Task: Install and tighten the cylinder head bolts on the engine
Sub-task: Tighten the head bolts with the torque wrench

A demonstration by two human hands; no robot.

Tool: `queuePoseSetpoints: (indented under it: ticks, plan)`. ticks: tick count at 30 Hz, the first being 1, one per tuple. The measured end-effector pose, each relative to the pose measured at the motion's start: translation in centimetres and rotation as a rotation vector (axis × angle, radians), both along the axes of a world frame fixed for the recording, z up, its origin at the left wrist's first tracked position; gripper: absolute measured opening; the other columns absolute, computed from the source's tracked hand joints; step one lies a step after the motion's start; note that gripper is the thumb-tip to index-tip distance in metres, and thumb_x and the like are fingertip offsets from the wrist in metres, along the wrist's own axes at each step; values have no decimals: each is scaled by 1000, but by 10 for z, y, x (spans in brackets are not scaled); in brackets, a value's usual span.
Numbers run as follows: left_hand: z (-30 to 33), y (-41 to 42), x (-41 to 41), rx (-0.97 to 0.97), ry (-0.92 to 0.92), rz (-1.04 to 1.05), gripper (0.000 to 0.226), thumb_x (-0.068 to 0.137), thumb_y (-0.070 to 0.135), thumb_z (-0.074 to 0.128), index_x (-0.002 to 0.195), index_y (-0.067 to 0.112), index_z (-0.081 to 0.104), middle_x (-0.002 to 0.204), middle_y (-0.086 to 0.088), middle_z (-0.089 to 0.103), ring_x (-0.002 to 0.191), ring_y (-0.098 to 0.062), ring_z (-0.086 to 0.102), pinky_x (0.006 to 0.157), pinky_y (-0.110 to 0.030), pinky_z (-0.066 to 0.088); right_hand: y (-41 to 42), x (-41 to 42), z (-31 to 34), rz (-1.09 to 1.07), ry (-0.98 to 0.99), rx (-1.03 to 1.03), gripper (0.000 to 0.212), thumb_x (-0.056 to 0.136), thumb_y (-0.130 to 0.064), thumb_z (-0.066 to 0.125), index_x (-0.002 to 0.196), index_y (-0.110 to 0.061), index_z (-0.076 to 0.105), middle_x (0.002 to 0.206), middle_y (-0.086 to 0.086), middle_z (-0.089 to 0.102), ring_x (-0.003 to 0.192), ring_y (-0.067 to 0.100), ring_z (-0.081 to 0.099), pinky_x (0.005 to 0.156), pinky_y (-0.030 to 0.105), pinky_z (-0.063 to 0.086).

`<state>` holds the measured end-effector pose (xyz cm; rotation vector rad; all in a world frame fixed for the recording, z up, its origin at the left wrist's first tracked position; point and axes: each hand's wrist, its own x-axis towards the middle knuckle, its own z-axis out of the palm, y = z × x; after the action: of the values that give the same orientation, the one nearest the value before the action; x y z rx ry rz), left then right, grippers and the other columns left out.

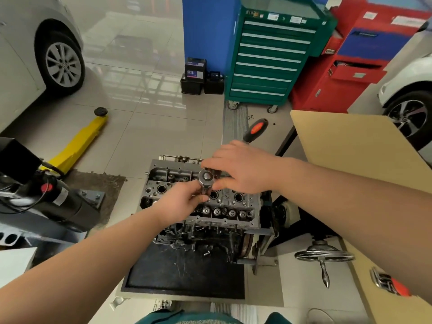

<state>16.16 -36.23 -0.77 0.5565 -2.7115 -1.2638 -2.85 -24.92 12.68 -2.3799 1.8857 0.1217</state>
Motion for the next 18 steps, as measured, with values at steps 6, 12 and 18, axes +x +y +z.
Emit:
queuePoseSetpoints:
  ticks: [6,12,18]
  plan:
    - [5,-10,4,-30,-47,-77,25,102,18,67,93,39,60,88,25,69,84,3,64,74,-8,45,8,16,0,-133,-26,78,44,97,-64,52,120,-27,56,94,-9,60,91,19,59,70,36,45]
    - [9,-4,7,-35,7,-96,16,103,19,66,95,33,63,82,22,68,79,0,63,69,-13,42,8,50,-5,-280,155,29,50,96,-66,54,108,-18,53,72,-6,36,69,23,46,51,33,30]
    - [22,9,8,102,178,27,20,100,8,63,110,25,64,97,17,72,94,-9,68,84,-28,54,12,69,-7,-399,238,11,50,103,-61,44,114,-13,49,98,7,66,82,31,63,61,38,36]
